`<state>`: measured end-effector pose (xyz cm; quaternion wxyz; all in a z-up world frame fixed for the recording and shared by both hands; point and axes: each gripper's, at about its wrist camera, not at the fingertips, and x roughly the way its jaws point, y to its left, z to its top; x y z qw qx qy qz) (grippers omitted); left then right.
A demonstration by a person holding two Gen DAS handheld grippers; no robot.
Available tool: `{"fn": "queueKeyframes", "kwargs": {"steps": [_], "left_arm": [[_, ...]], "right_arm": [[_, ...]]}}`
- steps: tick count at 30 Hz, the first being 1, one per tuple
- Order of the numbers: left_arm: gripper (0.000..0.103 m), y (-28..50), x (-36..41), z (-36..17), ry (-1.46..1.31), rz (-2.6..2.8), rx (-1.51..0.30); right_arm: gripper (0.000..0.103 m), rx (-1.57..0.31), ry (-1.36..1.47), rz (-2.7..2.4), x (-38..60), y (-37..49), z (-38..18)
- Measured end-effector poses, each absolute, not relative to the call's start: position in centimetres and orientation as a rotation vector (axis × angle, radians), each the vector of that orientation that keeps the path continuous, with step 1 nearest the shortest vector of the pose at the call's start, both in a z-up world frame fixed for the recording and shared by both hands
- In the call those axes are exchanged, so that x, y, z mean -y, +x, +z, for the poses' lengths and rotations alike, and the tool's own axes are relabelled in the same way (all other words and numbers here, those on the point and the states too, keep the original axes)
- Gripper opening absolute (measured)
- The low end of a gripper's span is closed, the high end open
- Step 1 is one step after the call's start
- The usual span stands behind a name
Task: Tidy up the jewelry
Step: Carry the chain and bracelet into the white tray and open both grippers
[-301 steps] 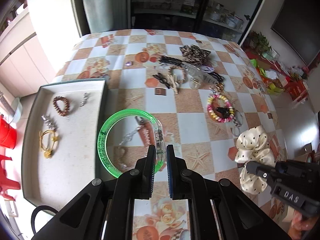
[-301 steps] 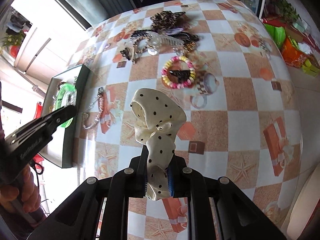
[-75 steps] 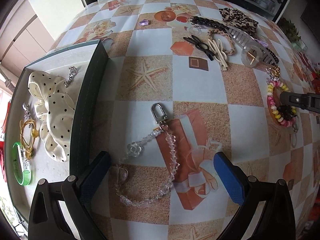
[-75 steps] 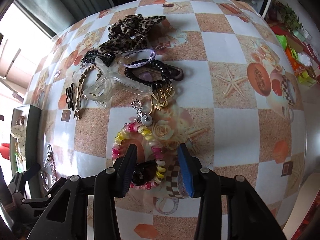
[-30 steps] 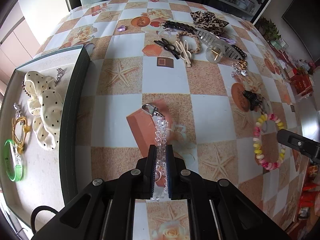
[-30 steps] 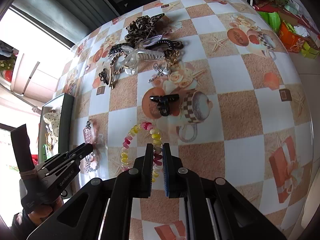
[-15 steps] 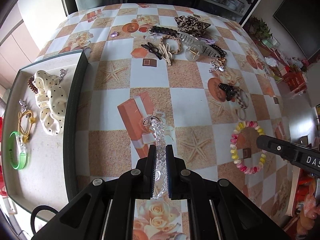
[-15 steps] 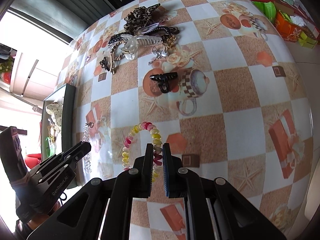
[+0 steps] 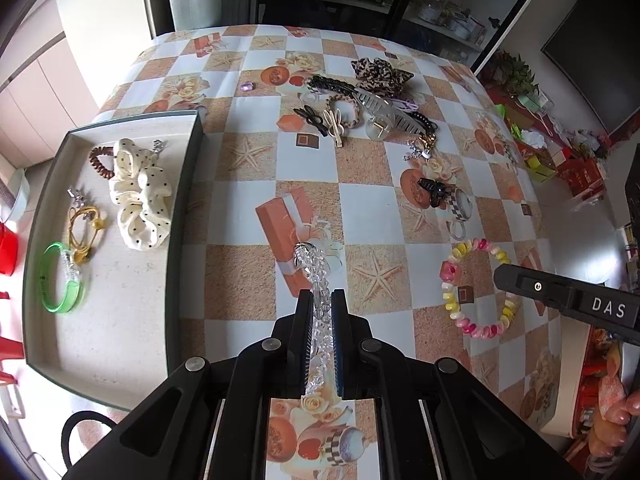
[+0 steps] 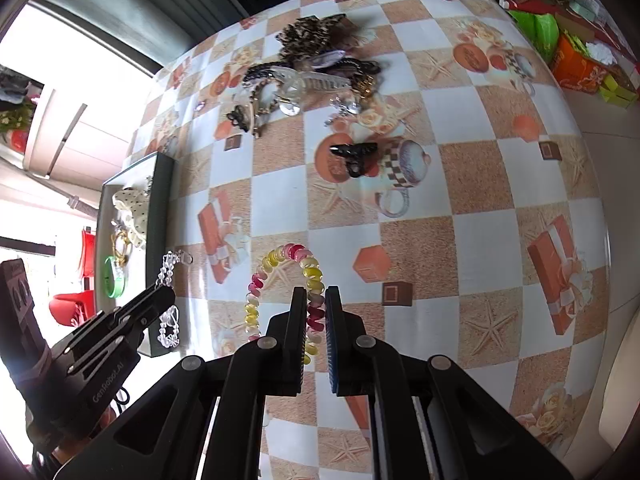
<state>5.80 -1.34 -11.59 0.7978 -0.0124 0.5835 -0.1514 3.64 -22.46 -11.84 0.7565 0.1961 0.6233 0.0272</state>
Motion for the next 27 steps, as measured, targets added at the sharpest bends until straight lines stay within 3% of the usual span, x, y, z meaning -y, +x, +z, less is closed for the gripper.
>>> {"fn": "queueKeyframes", "kwargs": {"steps": [14,27], "left_arm": [[0.012,5.0,-5.9,-8.2,-0.121,-0.199,-1.189],[0.012,4.8,-13.6,-8.3,-0.197,-0.038,-1.169]], "right_arm": [[0.01,-1.35,0.32,0.182,16.4,6.5,-8.9],[0.01,-1.354,0.197,0.362,7.3,9.2,-8.0]]}}
